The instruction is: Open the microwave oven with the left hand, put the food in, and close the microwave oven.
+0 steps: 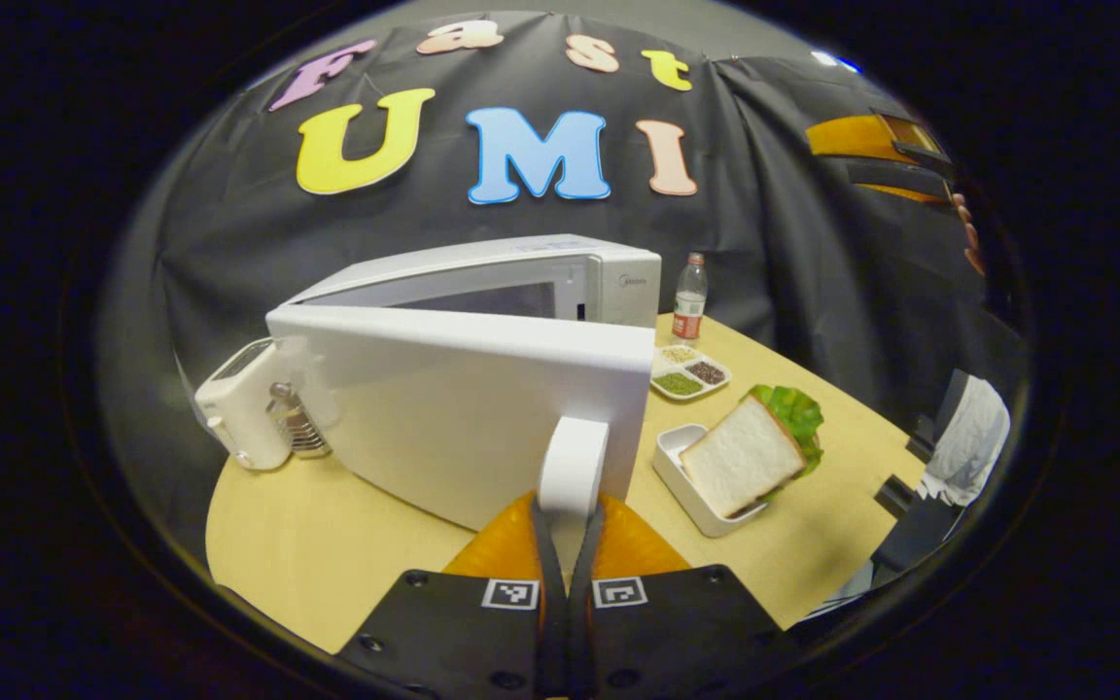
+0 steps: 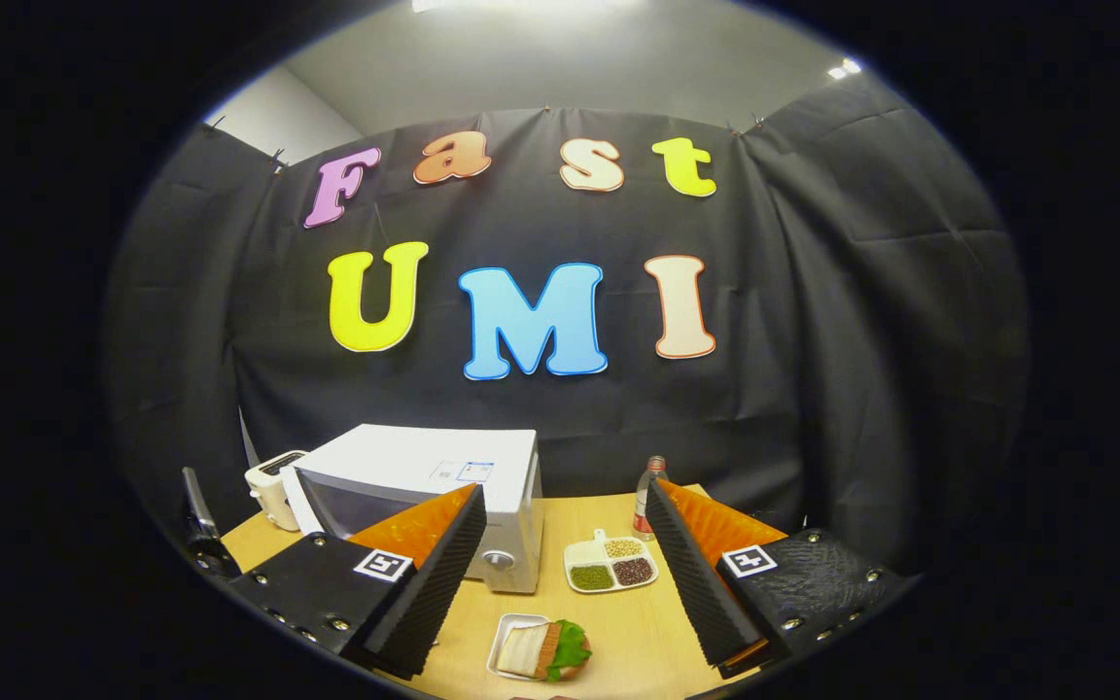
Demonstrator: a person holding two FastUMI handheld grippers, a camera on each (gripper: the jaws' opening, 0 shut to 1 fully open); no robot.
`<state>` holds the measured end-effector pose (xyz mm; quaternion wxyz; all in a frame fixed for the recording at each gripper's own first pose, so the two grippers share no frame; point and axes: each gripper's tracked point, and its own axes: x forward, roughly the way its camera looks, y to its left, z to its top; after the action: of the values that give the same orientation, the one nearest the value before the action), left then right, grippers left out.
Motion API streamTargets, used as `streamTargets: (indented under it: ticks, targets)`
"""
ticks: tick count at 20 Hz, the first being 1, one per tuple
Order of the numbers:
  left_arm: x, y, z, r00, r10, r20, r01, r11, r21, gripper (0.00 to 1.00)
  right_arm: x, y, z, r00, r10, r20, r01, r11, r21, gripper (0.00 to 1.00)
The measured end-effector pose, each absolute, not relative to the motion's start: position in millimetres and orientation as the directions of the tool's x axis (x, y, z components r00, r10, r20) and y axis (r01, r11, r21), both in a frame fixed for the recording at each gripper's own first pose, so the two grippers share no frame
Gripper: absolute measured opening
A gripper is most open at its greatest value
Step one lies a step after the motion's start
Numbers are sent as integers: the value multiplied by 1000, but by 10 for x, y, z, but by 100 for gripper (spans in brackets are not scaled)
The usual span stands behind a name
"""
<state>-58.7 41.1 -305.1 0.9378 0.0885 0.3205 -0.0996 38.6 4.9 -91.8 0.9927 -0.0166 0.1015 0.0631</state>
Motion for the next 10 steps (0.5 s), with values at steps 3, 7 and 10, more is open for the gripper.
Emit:
streamTargets:
  ticks: [3,7,10]
  targets:
    - [-948,798,-2946,768,-130,-627,254,961,112,6,300,207,-1007,966,143,-214,-142,990,18,100]
    - [-1279,1332,-2848,766,-107,-634,237,964,124,6,292,325,-1256,951,148,-272,-131,988,80,100]
    - [-1458,1712,-2794,776,-68,-627,203,968,145,6,285,357,-1453,931,167,-323,-141,985,104,100]
